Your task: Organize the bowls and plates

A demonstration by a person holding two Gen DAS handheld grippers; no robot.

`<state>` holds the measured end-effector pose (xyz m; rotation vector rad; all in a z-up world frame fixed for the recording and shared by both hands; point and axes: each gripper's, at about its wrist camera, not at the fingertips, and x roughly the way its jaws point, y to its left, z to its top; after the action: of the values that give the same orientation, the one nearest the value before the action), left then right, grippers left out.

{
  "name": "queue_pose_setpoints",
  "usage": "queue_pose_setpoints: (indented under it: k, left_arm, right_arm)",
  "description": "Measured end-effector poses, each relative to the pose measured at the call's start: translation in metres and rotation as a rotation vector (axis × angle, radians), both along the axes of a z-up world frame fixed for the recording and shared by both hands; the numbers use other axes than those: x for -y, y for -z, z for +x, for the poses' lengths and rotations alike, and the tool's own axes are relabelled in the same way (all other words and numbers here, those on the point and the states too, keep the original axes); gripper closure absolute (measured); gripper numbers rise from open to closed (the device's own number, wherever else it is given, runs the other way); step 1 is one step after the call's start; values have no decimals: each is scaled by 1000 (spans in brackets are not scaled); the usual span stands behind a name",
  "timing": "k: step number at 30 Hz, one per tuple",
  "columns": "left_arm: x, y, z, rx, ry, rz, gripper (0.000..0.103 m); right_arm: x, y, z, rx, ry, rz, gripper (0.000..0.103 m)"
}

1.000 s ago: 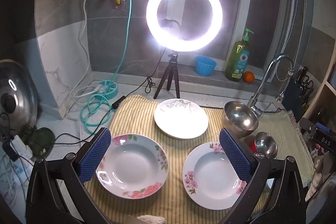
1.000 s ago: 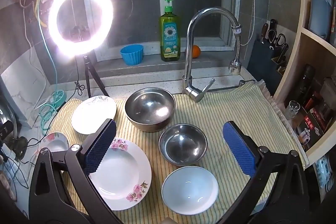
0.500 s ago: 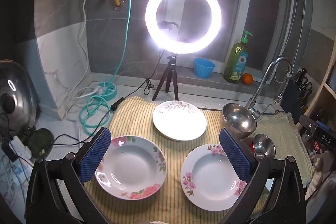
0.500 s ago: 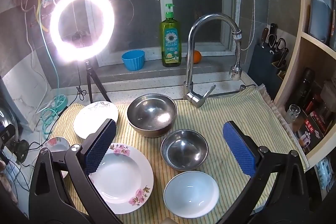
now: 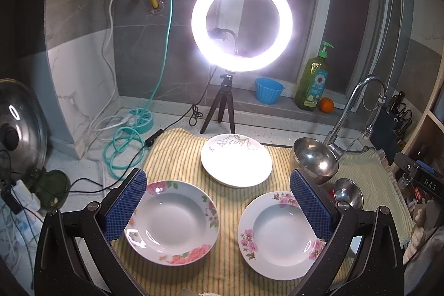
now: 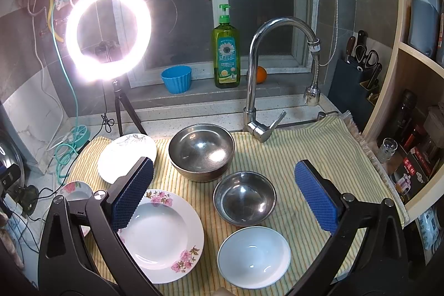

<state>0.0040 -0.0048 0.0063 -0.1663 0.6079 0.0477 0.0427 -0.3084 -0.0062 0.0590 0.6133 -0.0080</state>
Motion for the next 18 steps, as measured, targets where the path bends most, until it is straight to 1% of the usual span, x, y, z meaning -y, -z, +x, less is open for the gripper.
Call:
queue_pose_setpoints:
  k: [18]
  left_arm:
    - [-1,0,3,3,5,-4,1]
  right_arm:
    - [-1,0,0,0,-1,1,0]
